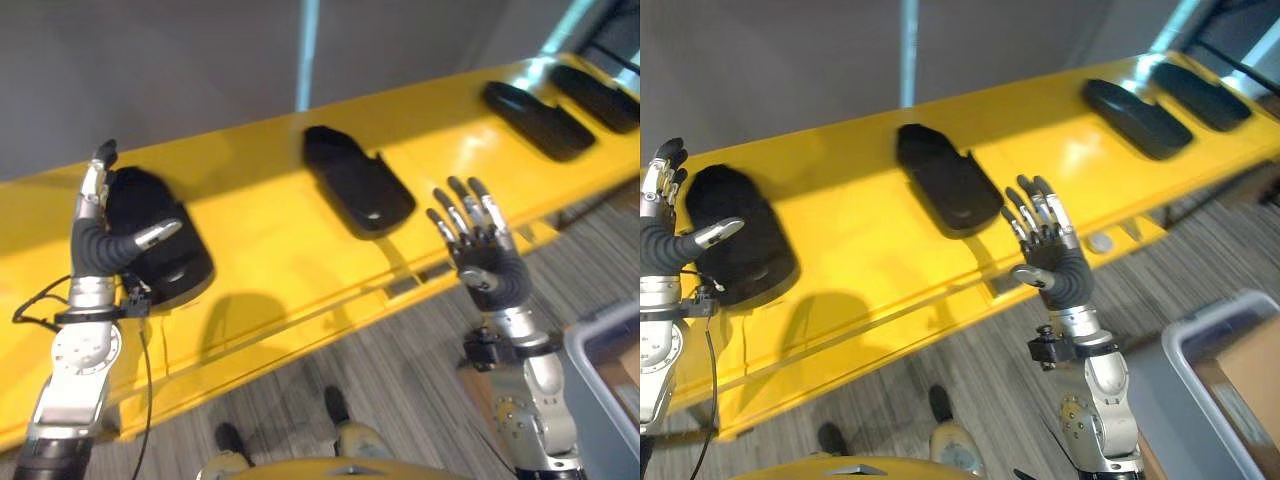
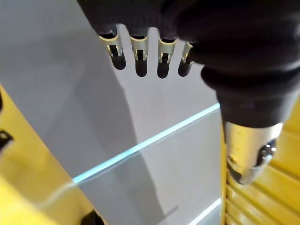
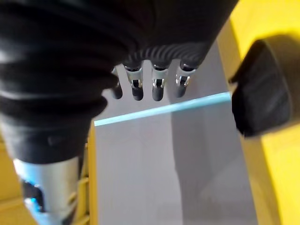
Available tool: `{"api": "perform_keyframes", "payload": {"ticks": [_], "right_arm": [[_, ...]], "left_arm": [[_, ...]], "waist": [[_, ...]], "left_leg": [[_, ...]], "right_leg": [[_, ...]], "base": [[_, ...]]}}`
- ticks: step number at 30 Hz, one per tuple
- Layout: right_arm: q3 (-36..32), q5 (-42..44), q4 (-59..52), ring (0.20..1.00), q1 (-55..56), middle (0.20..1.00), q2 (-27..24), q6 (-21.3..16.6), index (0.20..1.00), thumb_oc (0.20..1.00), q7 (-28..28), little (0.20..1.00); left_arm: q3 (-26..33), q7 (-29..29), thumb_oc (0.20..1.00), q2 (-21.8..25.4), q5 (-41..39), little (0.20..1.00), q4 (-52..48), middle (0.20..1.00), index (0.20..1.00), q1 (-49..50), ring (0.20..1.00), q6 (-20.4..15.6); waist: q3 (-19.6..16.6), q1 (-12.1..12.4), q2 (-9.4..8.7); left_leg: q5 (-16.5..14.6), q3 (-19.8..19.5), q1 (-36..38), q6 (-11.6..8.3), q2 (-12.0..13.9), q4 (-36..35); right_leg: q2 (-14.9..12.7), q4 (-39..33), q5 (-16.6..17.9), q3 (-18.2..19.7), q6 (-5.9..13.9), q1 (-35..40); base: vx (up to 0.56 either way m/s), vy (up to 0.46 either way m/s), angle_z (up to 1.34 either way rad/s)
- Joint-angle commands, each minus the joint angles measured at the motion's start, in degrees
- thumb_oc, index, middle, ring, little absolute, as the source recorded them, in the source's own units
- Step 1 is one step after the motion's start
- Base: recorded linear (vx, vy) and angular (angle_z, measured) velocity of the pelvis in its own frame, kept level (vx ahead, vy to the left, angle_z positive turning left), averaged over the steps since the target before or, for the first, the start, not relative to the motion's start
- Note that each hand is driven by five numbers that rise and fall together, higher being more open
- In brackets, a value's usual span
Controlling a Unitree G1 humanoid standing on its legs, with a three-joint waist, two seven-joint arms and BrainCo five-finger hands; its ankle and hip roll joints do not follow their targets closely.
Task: Move parts from the plastic box to the shelf.
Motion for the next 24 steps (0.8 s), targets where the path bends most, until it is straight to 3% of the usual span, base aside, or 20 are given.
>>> {"api": "perform_keyframes", "payload": {"ticks": [1,6,16,17,18,20,23,24], "right_arm": [[-3.23,-6.06,-0.65,1.000,-1.94,1.000,1.22,-5.51,1.000,1.000,-6.21,1.000],[-2.71,-6.59,0.89,1.000,-1.09,1.000,3.75,-5.58,1.000,1.000,-6.32,1.000],[0.80,-11.42,-0.66,1.000,-5.20,1.000,0.44,-6.96,1.000,1.000,-8.63,1.000],[1.07,-13.60,-0.96,1.000,-6.85,1.000,-2.13,-7.05,1.000,1.000,-9.41,1.000],[1.10,-14.37,-0.81,1.000,-7.20,1.000,-3.01,-6.95,1.000,1.000,-9.67,1.000],[1.47,-13.66,0.19,1.000,-8.20,1.000,-4.97,-6.45,1.000,1.000,-9.72,1.000],[1.56,-13.50,2.20,1.000,-8.03,1.000,-6.56,-6.10,1.000,1.000,-9.96,1.000],[0.22,-14.30,1.97,1.000,-7.95,1.000,-8.02,-5.92,1.000,1.000,-10.47,1.000]], "left_arm": [[1.18,0.86,1.000,3.04,2.49,1.000,-2.51,1.000,1.000,-1.03,1.000,-1.95],[0.64,0.88,1.000,3.84,6.01,1.000,-2.43,1.000,1.000,-1.66,1.000,-1.26],[0.55,3.89,1.000,3.35,5.16,1.000,0.19,1.000,1.000,-3.49,1.000,-1.73],[3.11,5.27,1.000,2.62,4.73,1.000,0.06,1.000,1.000,-1.85,1.000,-1.70],[4.00,5.33,1.000,2.03,4.23,1.000,0.05,1.000,1.000,-0.98,1.000,-1.67],[5.11,5.38,1.000,-0.03,1.96,1.000,0.43,1.000,1.000,0.84,1.000,-1.83],[5.10,4.35,1.000,-1.90,0.53,1.000,0.55,1.000,1.000,1.43,1.000,-1.73],[4.70,2.57,1.000,-3.10,-1.02,1.000,0.57,1.000,1.000,2.05,1.000,-1.95]], "waist": [[0.08,1.48,0.76],[0.24,0.57,0.50],[0.37,2.55,1.28],[1.01,4.17,1.55],[0.96,4.61,1.83],[2.03,6.04,2.62],[2.85,6.43,3.01],[3.58,7.29,3.04]], "left_leg": [[-14.06,-0.81,1.36,2.34,2.67,9.31],[-14.52,0.83,2.84,2.77,2.18,9.00],[-13.15,-1.76,2.08,0.65,3.64,9.28],[-9.71,-3.64,0.47,-0.61,4.44,7.66],[-9.24,-4.57,-0.02,-0.99,4.60,6.97],[-9.37,-7.46,-2.52,-1.87,5.88,10.44],[-13.07,-9.21,-4.26,-1.90,6.26,17.85],[-15.56,-11.56,-3.76,-1.58,3.51,27.18]], "right_leg": [[-1.45,2.14,0.62,-0.53,5.13,-2.09],[-1.11,1.89,2.35,0.99,5.13,-2.97],[-1.37,2.36,-1.86,-3.38,5.13,-2.40],[-1.25,2.33,-3.76,-5.66,5.13,-2.49],[-1.06,2.42,-4.52,-6.70,5.13,-2.35],[-0.01,4.21,-7.11,-9.70,3.16,-1.29],[0.47,6.16,-8.64,-12.01,1.49,-0.35],[0.52,7.35,-8.79,-13.70,0.26,0.21]], "base": [[-0.03,0.107,-0.67],[-0.01,0.053,-0.46],[0.01,-0.116,0.19],[-0.12,-0.380,0.55],[-0.14,-0.520,0.72],[-0.07,-0.297,0.72],[-0.09,-0.126,0.67],[-0.13,-0.094,0.73]]}}
